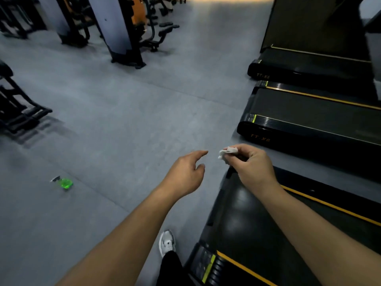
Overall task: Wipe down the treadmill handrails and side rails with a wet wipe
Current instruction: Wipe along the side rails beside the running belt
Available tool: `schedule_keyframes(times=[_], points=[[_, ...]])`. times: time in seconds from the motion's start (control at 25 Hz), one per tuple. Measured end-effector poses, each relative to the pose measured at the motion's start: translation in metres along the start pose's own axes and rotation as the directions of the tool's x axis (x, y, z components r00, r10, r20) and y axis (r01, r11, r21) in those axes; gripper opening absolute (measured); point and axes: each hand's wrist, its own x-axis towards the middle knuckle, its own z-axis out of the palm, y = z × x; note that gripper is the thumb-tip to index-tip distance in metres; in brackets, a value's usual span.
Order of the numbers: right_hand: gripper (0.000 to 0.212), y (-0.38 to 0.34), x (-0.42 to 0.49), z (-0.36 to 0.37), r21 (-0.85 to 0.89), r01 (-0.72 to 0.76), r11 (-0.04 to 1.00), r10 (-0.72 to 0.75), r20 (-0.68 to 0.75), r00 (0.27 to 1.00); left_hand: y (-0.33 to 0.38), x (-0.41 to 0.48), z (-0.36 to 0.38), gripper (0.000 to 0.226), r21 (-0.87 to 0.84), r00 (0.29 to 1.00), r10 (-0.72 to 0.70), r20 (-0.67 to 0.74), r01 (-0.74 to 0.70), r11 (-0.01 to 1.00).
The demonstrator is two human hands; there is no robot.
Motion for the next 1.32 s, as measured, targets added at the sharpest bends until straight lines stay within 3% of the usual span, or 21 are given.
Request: schedule_keyframes(times=[0.24, 0.4, 0.64, 0.92, 1.12, 1.32], points=[[0.022, -0.026, 0.167, 0.113, 0.049, -0.025, 0.998, 0.030, -0.099, 0.995, -0.067, 0.143, -0.138, 0.043, 0.052, 0.998, 0.058, -0.001, -0.057, 0.997], [0.018, -0.055, 0.257, 0.152, 0.082, -0.026, 0.996, 0.036, -0.121, 0.992, -0.084, 0.222, -0.209, 0.042, 0.053, 0.995, 0.092, -0.035, -0.090, 0.995], [0.020, -0.063, 0.372, 0.160, 0.100, -0.019, 0.995, 0.036, -0.171, 0.985, -0.087, 0.336, -0.235, 0.042, -0.010, 0.992, 0.124, 0.020, -0.123, 0.992], [0.020, -0.036, 0.544, 0.110, 0.092, 0.021, 0.996, 0.009, -0.317, 0.948, -0.046, 0.556, -0.228, 0.041, 0.006, 0.954, 0.278, 0.116, -0.281, 0.960], [0.015, -0.005, 0.652, 0.027, 0.036, -0.035, 0.999, 0.049, -0.537, 0.842, 0.033, 0.722, -0.177, 0.040, -0.034, 0.853, 0.453, 0.259, -0.461, 0.887], [0.015, 0.022, 0.708, -0.060, 0.017, -0.096, 0.995, 0.078, -0.727, 0.683, 0.110, 0.839, -0.111, 0.039, -0.140, 0.669, 0.617, 0.413, -0.623, 0.769]])
